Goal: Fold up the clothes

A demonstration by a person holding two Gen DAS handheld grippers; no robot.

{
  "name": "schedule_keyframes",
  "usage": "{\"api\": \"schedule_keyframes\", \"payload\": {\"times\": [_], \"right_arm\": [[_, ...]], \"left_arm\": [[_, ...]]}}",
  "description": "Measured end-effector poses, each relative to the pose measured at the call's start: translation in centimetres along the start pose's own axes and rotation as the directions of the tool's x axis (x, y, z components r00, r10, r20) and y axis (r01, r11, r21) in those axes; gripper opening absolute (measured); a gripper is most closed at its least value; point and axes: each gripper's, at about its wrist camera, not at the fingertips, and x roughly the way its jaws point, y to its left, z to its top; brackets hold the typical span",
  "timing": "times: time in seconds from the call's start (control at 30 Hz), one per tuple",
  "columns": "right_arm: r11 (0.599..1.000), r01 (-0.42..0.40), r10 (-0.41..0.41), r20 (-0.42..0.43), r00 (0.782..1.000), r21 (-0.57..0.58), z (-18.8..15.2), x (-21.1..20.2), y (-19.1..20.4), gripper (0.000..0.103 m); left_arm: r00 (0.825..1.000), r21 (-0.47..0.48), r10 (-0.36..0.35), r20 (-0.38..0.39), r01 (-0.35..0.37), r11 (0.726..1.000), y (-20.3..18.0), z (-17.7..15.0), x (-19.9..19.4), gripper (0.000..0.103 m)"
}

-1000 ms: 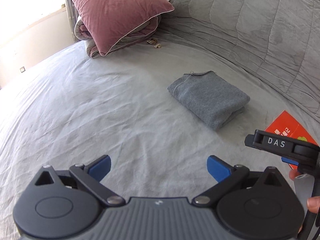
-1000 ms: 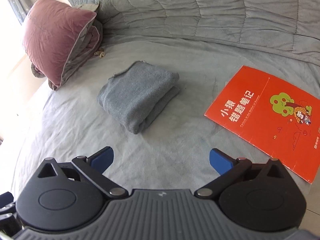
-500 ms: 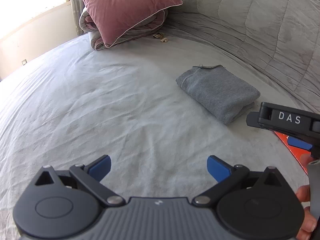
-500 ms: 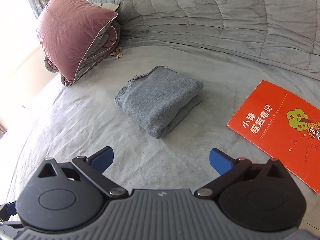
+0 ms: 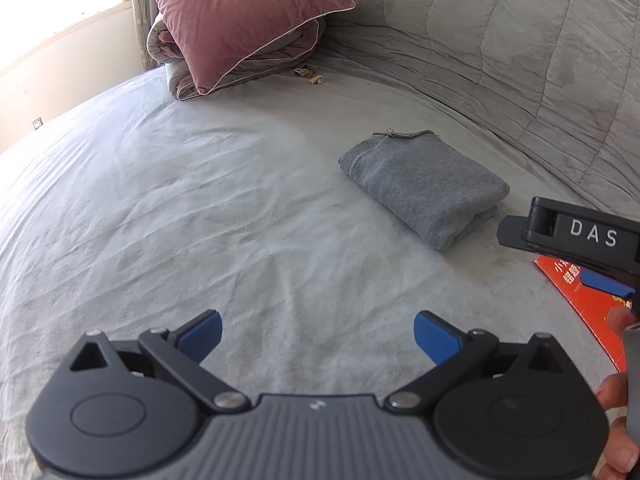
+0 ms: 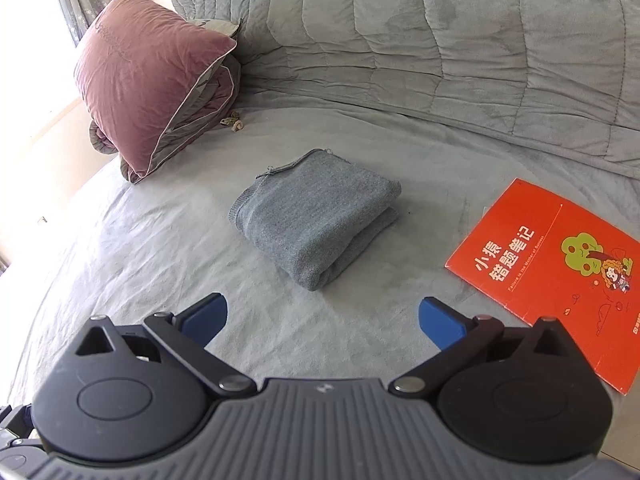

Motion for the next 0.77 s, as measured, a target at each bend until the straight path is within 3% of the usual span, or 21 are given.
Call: {"api": "schedule_keyframes", "payload": {"times": [0.77], "right_arm": [[1.0, -0.011, 0.01, 0.01, 1.0, 0.027, 0.1, -0.9, -0.6, 0.103]], "left_arm": [[1.0, 0.012, 0.002, -0.001, -0.002, 1.0, -0.1, -0.2, -1.4, 0.102]]}}
